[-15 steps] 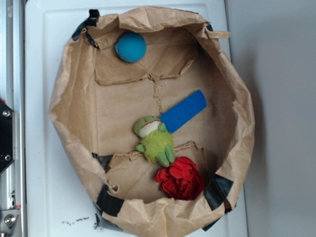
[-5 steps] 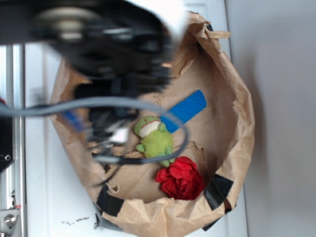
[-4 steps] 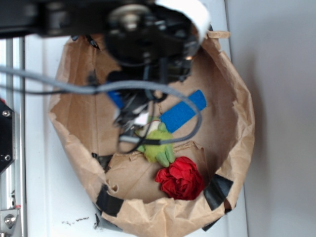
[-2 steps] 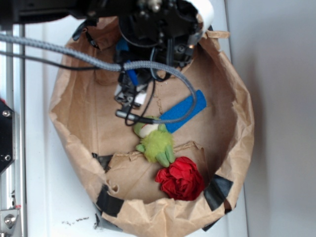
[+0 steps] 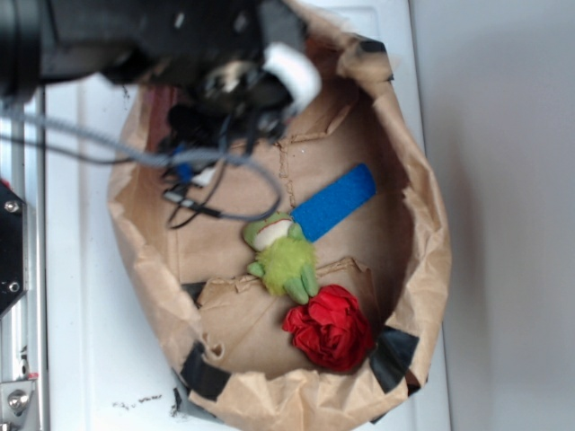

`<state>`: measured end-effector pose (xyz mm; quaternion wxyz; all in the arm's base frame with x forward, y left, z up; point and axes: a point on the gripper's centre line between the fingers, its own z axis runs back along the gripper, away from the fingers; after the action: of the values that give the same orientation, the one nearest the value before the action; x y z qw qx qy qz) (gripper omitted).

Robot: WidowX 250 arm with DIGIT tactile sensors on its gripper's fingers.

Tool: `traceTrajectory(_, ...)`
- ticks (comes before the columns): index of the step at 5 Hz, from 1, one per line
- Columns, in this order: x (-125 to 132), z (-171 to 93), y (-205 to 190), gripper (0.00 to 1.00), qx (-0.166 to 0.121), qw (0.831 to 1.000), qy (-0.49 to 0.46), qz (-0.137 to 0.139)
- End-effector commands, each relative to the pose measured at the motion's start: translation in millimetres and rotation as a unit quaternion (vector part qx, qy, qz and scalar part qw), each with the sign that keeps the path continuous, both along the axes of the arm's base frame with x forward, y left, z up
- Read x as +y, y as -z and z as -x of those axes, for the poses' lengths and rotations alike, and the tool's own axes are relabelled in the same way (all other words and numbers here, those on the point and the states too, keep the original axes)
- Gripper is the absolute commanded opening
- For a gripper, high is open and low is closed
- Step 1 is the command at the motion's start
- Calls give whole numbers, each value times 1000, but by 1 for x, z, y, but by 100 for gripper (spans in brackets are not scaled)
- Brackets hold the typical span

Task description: Grab the blue ball.

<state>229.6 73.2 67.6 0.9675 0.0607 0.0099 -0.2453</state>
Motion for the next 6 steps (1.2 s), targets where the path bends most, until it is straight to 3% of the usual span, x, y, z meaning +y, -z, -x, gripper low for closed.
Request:
traceTrajectory(1,-25,-19,-18,100,-42,999,1,14)
traceTrajectory(3,-2,-34,1,100,-37,999,-17,-5)
traceTrajectory(5,11,-29,2,100,-57,998,7,1)
traceTrajectory(6,26,-32,-5,100,-46,999,12,-9)
